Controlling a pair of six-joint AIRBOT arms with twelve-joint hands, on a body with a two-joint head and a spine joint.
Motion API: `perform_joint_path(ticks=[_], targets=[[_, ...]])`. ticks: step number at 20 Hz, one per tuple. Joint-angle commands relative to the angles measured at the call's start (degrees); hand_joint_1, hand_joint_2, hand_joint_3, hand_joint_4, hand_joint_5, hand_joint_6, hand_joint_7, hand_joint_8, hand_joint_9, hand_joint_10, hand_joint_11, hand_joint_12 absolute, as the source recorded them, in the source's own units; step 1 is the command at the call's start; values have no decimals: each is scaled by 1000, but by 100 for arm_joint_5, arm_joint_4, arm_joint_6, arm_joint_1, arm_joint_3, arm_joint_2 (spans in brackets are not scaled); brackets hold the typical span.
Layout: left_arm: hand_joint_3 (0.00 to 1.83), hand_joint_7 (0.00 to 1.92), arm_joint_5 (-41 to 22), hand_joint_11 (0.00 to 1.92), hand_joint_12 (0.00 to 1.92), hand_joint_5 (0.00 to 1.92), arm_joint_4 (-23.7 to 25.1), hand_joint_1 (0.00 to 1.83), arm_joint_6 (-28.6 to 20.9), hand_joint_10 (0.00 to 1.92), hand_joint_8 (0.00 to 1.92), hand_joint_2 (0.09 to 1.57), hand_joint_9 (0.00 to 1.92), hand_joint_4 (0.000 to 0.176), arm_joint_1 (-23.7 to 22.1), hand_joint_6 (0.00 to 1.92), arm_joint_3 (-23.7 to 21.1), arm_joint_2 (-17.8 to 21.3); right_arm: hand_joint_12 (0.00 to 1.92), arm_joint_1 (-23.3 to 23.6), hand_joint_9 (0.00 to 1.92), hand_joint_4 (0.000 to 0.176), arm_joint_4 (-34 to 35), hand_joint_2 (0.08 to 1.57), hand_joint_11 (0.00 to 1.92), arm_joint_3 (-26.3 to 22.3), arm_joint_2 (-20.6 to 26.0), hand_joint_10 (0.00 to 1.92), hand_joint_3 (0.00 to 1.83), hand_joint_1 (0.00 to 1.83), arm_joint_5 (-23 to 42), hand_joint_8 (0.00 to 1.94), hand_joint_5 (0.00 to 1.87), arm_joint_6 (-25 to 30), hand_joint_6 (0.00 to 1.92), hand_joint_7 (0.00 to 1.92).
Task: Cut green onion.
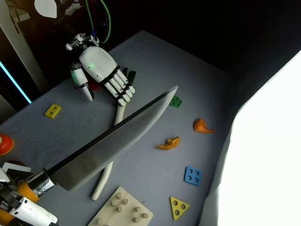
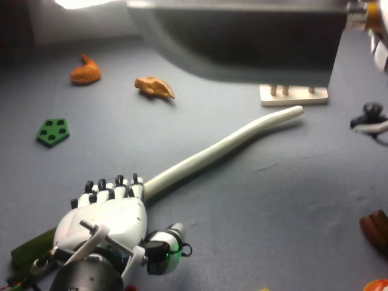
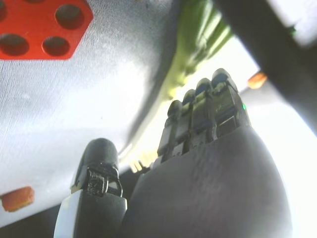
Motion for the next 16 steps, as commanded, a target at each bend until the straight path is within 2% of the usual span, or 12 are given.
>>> perform_joint_path(ticks=[1, 6, 11, 13, 16], targets=[[0, 0, 272, 0, 0, 0, 365, 128, 9, 0, 0, 1381, 0, 0, -9, 0, 21, -46, 1921, 43, 1686, 176, -458, 937, 1727, 19, -9, 1921, 504, 1523, 793, 1941, 1360, 61, 1921, 1592], [0, 0, 208, 0, 0, 0, 271, 152, 9, 0, 0, 1376, 0, 0, 59, 0, 22, -115, 1921, -143, 1699, 176, -595, 955, 1747, 52, -390, 1921, 510, 1506, 790, 1941, 1347, 60, 1921, 1595], [0, 0, 126, 0, 0, 8, 149, 142, 9, 0, 0, 1377, 0, 0, 106, 3, -4, -120, 1921, -173, 1685, 176, -684, 961, 1740, 65, -581, 1921, 522, 1510, 823, 1941, 1353, 34, 1921, 1575], [5, 0, 119, 0, 0, 0, 113, 22, 9, 0, 0, 1393, 0, 0, 110, 0, -8, -120, 1921, -280, 1688, 176, -809, 959, 1748, 93, -662, 1921, 521, 1519, 834, 1941, 1399, 56, 1921, 1572], [6, 0, 91, 0, 0, 0, 103, 11, 9, 0, 0, 1394, 0, 0, 110, 0, -9, -118, 1921, -460, 1688, 176, -1092, 960, 1748, 283, -854, 1921, 521, 1520, 941, 1941, 1404, 61, 1921, 1572]])
